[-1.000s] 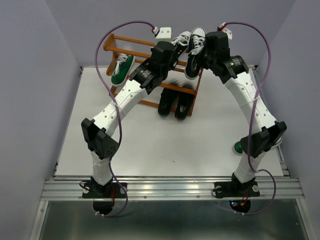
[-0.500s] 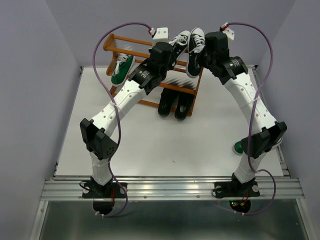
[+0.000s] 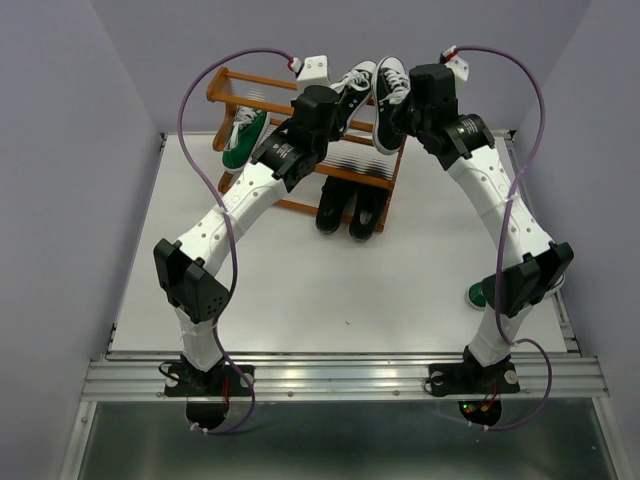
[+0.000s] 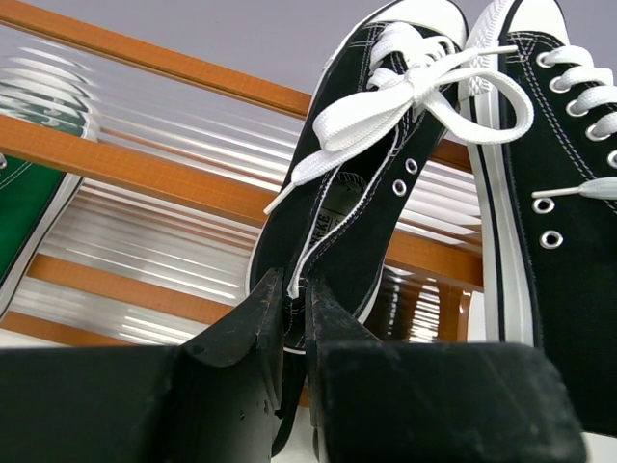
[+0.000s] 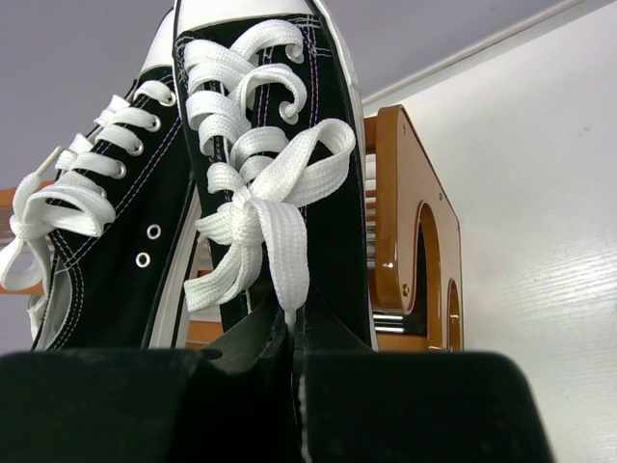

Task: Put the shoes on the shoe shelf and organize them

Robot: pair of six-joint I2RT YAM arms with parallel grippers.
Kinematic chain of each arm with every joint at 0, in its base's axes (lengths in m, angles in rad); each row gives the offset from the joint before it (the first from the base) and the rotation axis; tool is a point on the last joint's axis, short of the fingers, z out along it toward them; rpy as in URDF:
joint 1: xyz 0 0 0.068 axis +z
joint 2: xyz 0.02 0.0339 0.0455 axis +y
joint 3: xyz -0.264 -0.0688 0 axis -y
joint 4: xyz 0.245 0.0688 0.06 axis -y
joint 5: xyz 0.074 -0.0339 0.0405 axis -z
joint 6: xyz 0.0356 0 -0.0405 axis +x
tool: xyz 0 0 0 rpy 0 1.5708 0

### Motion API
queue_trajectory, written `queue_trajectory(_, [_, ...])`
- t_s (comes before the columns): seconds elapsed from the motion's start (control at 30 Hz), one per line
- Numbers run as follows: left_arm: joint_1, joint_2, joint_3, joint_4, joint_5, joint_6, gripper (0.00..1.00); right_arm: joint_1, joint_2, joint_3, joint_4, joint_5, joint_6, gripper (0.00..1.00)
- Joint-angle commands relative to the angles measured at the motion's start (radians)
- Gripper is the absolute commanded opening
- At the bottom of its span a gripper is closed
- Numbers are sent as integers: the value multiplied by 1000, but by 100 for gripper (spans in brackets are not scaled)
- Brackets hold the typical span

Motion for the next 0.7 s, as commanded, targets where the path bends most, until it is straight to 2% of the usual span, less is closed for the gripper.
queue_trajectory(0.0, [22,-78,16,90,-41,-20,0,-4,-1,18,131,-48,15,1])
queue_trajectory(0.17, [22,-55,53,59,-42,-14,0,-4,21,27,131,-94,4,2])
queue_trajectory(0.23, [22,-59,48,62,-41,-11,0,-4,19,24,128,-77,0,13])
queue_trajectory(0.27, [22,-62,44,67,-36,-11,0,-4,19,22,118,-68,-2,24])
queue_trajectory(0.37, [22,-64,45,68,-35,-9,0,-4,19,22,100,-37,-16,30])
queue_trajectory(0.67, [22,-64,48,71,-42,-5,0,-4,12,-5,75,11,-40,37])
